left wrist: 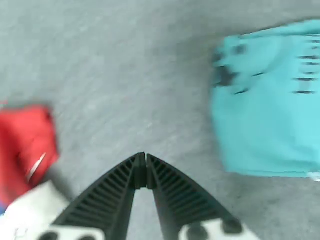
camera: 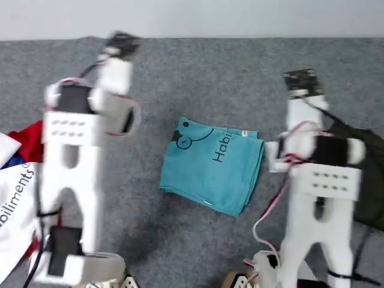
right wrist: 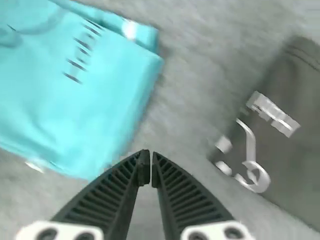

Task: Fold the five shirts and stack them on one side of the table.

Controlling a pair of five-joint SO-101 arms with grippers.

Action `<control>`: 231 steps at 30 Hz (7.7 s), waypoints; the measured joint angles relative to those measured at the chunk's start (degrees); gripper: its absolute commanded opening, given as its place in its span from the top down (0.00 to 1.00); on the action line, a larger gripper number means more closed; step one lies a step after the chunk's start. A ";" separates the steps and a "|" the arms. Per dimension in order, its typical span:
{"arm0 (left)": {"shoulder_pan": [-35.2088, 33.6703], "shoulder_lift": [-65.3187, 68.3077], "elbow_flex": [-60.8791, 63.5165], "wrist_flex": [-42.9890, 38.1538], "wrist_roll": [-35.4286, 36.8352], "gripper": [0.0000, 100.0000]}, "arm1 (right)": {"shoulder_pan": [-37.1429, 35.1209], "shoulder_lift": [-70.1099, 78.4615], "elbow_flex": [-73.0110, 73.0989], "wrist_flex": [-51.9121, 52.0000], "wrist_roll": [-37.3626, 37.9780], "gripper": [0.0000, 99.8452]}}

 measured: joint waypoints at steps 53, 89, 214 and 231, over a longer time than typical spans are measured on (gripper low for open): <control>-23.82 -10.46 18.73 -0.53 -8.70 1.00 | -4.04 47.21 -13.71 -18.37 -11.96 0.85; -23.82 -10.46 18.90 -1.58 -8.70 1.00 | -3.25 58.02 -36.40 -12.57 -1.67 0.84; -23.82 -10.55 22.86 -0.26 -8.88 1.00 | -12.75 75.08 -59.34 1.32 -53.27 0.58; -23.82 -10.55 22.86 -0.26 -9.05 1.00 | -11.87 84.13 -61.19 -5.98 -52.22 0.94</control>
